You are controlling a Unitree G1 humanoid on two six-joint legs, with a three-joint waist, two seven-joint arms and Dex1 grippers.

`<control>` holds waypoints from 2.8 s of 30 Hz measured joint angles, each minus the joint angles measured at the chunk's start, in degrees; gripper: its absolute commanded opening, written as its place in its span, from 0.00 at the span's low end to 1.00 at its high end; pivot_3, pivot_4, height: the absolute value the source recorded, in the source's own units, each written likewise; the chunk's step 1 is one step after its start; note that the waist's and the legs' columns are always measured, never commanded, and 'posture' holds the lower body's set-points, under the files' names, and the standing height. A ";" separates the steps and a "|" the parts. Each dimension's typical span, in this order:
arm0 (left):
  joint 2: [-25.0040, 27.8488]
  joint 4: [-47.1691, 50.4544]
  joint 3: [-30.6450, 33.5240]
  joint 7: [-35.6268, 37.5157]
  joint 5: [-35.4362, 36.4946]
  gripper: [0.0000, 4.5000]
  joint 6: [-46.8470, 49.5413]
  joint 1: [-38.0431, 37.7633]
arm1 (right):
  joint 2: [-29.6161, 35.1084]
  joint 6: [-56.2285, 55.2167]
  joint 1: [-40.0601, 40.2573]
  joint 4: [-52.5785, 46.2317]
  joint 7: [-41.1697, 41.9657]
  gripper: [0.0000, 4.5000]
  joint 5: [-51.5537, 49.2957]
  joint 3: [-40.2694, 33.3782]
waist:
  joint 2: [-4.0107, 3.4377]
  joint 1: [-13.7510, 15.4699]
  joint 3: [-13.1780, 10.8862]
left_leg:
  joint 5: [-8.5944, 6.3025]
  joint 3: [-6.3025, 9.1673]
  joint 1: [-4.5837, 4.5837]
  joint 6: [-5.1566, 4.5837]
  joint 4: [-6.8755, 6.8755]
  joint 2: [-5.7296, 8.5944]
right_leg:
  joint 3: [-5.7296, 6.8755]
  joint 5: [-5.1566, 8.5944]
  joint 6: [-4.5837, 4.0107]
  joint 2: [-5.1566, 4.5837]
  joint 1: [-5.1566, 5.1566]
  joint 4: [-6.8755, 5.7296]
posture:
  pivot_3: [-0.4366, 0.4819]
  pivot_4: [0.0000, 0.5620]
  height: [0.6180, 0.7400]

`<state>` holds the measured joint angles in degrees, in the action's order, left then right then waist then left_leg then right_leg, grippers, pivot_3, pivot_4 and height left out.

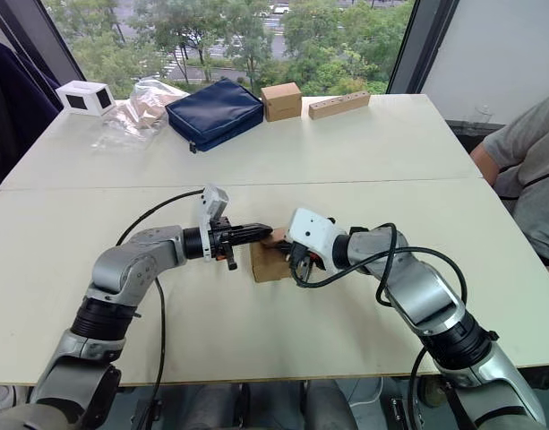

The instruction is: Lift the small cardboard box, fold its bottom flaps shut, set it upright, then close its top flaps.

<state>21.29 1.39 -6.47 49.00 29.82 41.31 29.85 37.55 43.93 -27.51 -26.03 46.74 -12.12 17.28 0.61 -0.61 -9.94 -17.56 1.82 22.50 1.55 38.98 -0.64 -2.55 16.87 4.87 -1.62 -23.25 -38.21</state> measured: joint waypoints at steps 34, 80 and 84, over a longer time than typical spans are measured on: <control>5.11 8.22 -4.87 -0.40 -3.74 0.01 -1.33 -0.54 | -2.09 -2.66 0.04 5.64 -1.06 0.00 -4.17 -3.88 | 0.00 -0.09 -0.01 | 0.00 -0.03 0.00 0.00 -0.03 -0.01 | -0.02 0.00 0.00 0.03 -0.03 0.01 | 0.48 0.27 1.00; 16.02 29.17 13.79 -3.14 9.70 0.01 4.32 -38.58 | 6.27 8.80 34.83 -9.21 -3.63 0.00 -29.59 -34.55 | -0.04 -0.02 0.00 | -0.01 -0.10 -0.13 0.00 -0.22 -0.11 | -0.11 0.03 -0.03 0.05 0.11 0.16 | 0.48 0.27 1.00; 16.36 28.88 14.14 -3.59 11.21 0.01 5.36 -38.09 | 6.25 8.10 33.92 -8.44 -3.76 0.00 -29.57 -33.23 | -0.04 -0.04 0.00 | -0.01 -0.11 -0.13 0.00 -0.22 -0.10 | -0.11 0.03 -0.03 0.06 0.11 0.16 | 0.48 0.27 1.00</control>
<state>37.65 30.27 7.67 45.41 41.03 46.66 -8.24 43.81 52.03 6.41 -34.46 42.98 -41.69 -15.95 0.57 -0.65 -9.94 -17.57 1.71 22.37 1.55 38.77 -0.74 -2.66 16.90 4.84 -1.56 -23.14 -38.05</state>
